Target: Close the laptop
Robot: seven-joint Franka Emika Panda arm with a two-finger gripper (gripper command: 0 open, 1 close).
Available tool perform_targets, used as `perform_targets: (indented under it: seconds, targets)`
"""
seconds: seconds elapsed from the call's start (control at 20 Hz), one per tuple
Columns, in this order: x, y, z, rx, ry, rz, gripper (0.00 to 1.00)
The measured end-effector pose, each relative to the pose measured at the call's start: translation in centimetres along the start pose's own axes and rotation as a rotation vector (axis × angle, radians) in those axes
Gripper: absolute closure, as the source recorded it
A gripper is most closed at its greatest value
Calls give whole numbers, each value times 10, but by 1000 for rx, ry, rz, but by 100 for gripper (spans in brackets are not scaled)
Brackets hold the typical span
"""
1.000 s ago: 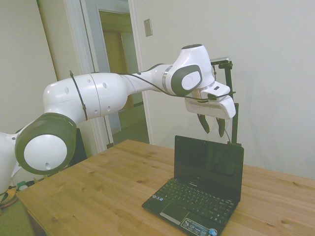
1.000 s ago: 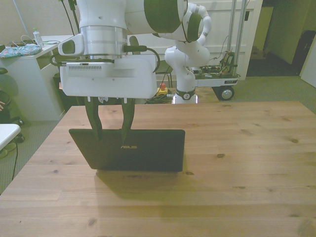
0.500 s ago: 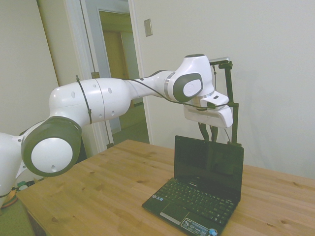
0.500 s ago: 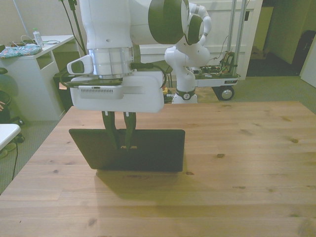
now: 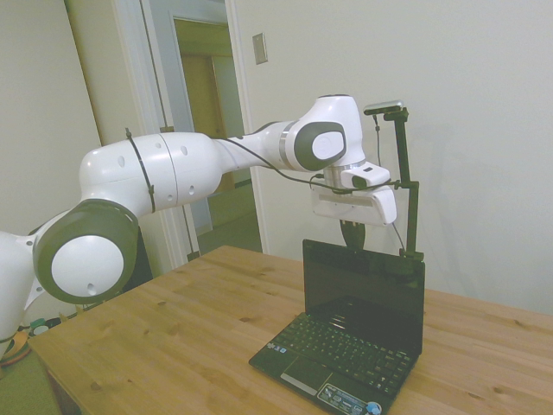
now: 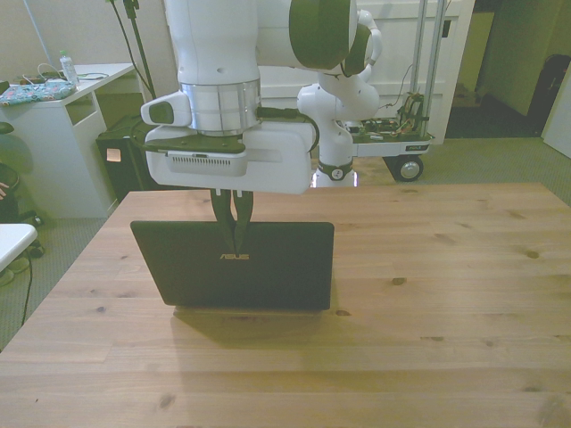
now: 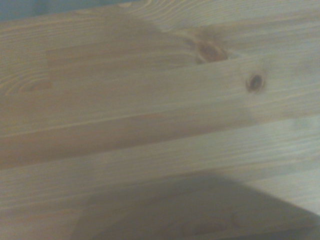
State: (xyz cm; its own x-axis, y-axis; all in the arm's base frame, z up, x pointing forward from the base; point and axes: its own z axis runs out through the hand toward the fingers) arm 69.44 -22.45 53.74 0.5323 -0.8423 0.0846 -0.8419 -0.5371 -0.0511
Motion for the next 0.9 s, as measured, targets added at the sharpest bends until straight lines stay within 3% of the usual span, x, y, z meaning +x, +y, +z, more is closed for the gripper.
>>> perform_targets:
  seconds: [0.6,0.9]
  targets:
    - [-67,30,-11,-61,-38,17,100]
    - [-89,78,7,-75,-62,53,100]
